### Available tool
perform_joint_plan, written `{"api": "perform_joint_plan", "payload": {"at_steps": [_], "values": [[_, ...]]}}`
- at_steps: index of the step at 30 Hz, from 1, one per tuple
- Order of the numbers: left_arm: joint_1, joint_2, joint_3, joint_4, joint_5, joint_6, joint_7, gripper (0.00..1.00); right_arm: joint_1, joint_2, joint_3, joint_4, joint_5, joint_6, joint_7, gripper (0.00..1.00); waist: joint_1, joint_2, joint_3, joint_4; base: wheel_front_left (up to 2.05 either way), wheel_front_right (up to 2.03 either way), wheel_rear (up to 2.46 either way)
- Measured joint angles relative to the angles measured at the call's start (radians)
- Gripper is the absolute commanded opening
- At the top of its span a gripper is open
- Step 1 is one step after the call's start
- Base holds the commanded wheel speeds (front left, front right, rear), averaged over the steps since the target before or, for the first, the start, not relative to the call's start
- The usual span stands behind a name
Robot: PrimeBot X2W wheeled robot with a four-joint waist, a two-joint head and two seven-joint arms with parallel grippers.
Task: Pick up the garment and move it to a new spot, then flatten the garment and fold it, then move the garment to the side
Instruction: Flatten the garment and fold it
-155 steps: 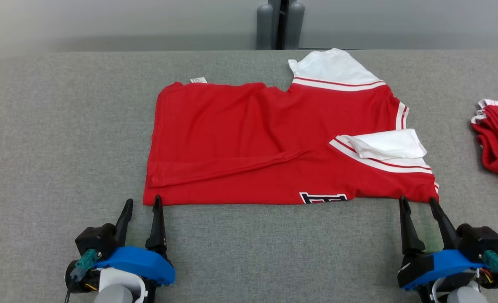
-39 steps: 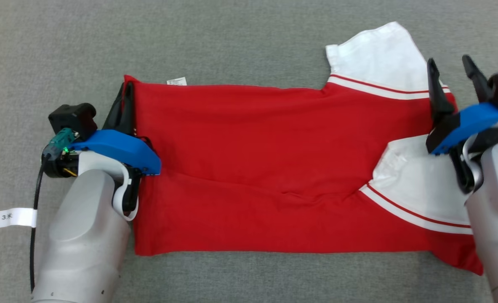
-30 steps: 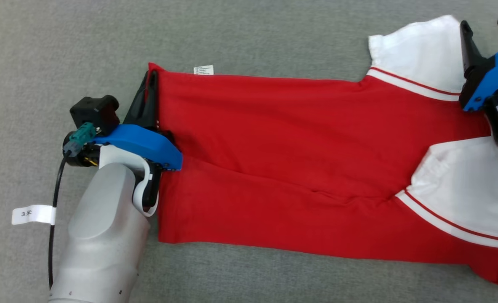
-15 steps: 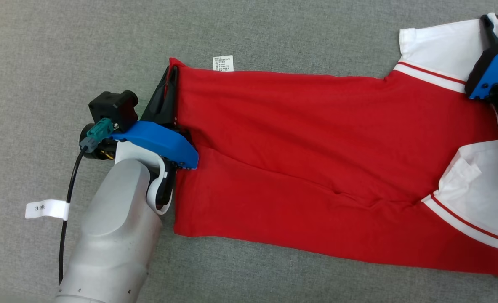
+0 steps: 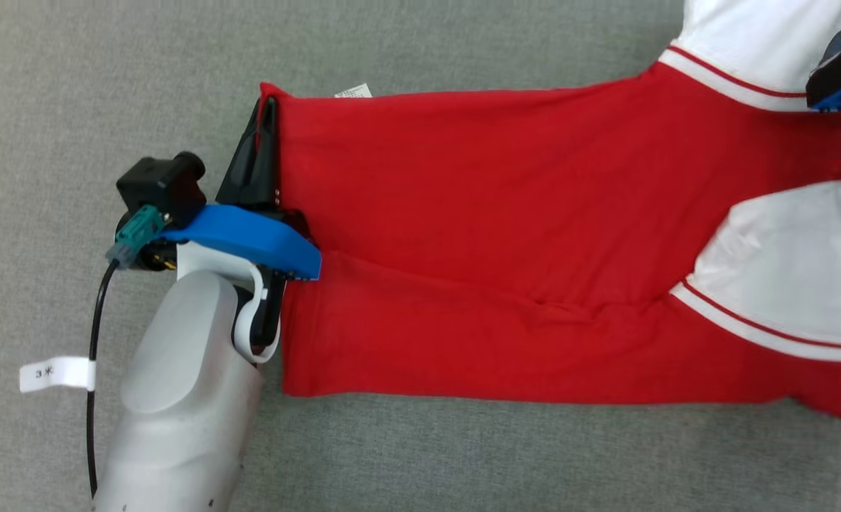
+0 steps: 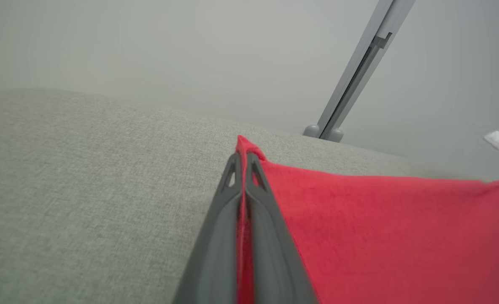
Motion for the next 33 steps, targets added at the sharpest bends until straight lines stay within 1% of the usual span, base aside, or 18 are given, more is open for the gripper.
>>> {"api": "perform_joint_plan", "payload": {"at_steps": [5,11,14,17,21,22,23,24,25,27,30,33], "values": [[0.062,0.000,0.022,-0.020,0.006,0.000,0.000,0.00,0.182,0.019,-0.011,-0.166,0.052,0.000,0.000,0.00,0.0000,0.0000,-0.052,-0.022,0.00,0.00,0.00],[0.172,0.000,0.053,-0.041,0.017,0.000,0.000,0.00,0.425,0.039,0.015,-0.291,0.130,0.000,0.000,0.00,0.0000,0.0000,-0.130,-0.052,0.00,0.00,0.00],[0.245,-0.001,0.061,-0.043,0.021,0.000,0.000,0.00,0.537,0.052,0.023,-0.321,0.165,0.000,0.000,0.00,-0.0001,0.0000,-0.168,-0.069,0.00,0.00,0.00],[0.308,0.000,0.063,-0.035,0.020,0.000,0.000,0.00,0.630,0.070,0.021,-0.323,0.190,0.000,0.000,0.00,-0.0002,0.0000,-0.201,-0.086,0.00,0.00,0.00],[0.369,-0.001,0.056,-0.015,0.014,0.000,0.000,0.00,0.699,0.089,0.030,-0.298,0.209,0.000,0.000,0.00,-0.0002,0.0000,-0.232,-0.105,0.00,0.00,0.00],[0.381,-0.001,0.060,-0.012,0.013,0.000,0.000,0.09,0.708,0.093,0.036,-0.292,0.209,0.000,0.000,0.00,-0.0002,0.0000,-0.237,-0.109,0.00,0.00,0.00],[0.393,0.000,0.064,-0.009,0.013,0.000,0.000,0.38,0.712,0.096,0.037,-0.281,0.210,0.000,0.000,0.00,-0.0002,0.0000,-0.241,-0.113,0.00,0.00,0.00],[0.403,-0.001,0.069,-0.007,0.013,0.000,0.000,0.88,0.714,0.100,0.034,-0.268,0.211,0.000,0.000,0.29,-0.0001,0.0000,-0.245,-0.116,0.00,0.00,0.00],[0.414,-0.001,0.073,-0.007,0.015,0.000,0.000,1.00,0.717,0.104,0.030,-0.260,0.215,0.000,0.000,1.00,-0.0002,0.0000,-0.249,-0.118,0.00,0.00,0.00],[0.434,-0.001,0.084,-0.011,0.022,0.002,0.000,1.00,0.718,0.108,0.029,-0.258,0.212,0.000,0.000,1.00,-0.0002,0.0000,-0.257,-0.119,0.00,0.00,0.00],[0.474,-0.001,0.102,-0.046,0.053,0.025,0.000,1.00,0.728,0.122,0.007,-0.273,0.197,0.000,0.000,1.00,-0.0001,0.0000,-0.274,-0.118,0.00,0.00,0.00],[0.519,0.000,0.116,-0.096,0.087,0.038,0.000,1.00,0.762,0.143,-0.021,-0.277,0.175,0.000,0.000,1.00,-0.0001,0.0000,-0.296,-0.115,0.00,0.00,0.00]]}}
